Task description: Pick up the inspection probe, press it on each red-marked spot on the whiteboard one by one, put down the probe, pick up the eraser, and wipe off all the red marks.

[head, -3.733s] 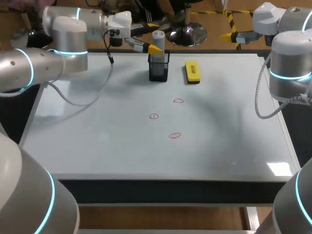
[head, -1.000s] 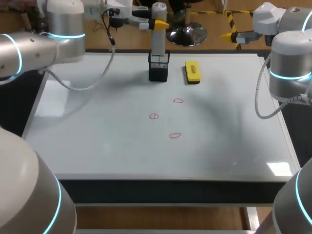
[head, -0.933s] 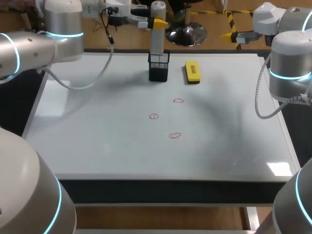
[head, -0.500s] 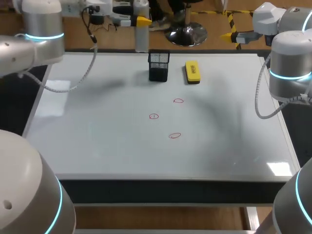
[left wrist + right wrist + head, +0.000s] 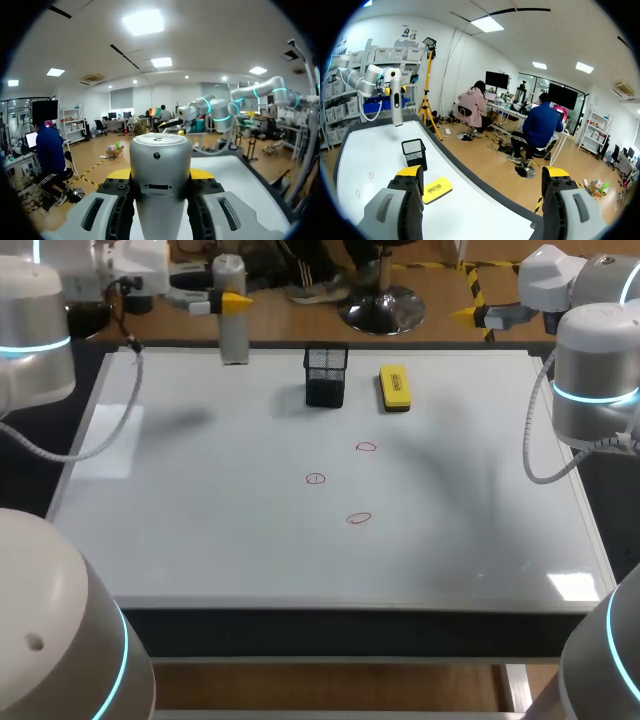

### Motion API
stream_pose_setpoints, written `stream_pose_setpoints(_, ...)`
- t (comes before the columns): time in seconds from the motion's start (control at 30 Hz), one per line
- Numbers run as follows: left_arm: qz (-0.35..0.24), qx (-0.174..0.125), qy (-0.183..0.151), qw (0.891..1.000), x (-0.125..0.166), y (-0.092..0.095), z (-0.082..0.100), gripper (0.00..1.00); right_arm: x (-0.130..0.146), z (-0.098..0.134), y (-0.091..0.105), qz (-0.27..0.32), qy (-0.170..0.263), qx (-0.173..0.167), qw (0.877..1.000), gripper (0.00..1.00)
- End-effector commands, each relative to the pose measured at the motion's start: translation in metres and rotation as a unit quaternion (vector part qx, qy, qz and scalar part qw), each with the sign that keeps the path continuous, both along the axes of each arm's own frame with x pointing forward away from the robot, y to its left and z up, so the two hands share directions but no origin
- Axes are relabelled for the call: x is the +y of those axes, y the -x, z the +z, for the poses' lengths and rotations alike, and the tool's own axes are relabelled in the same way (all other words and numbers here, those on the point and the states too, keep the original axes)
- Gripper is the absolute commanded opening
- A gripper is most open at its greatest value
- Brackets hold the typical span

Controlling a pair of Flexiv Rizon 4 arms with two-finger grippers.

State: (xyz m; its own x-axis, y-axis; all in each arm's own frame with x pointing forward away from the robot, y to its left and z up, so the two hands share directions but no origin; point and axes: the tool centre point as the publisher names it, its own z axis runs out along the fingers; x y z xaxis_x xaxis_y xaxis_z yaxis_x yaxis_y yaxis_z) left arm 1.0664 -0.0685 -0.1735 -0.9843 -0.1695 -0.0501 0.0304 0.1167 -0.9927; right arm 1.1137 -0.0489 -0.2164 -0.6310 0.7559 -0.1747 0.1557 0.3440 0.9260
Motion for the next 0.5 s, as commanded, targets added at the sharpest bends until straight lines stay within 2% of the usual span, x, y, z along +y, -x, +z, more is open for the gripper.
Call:
stream_pose_setpoints(0.03, 0.013, -0.006, 0.001, 1.0, 0.021, 0.013, -0.006, 0.0, 0.0, 0.0, 0.0, 0.001, 0.0, 0.001, 1.0, 1.0)
stream_pose_setpoints(0.5, 0.045, 0.001, 0.008, 0.999, 0.063, 0.016, -0.025, 0.0, 0.0, 0.0, 0.0, 0.001, 0.0, 0.001, 1.0, 1.0)
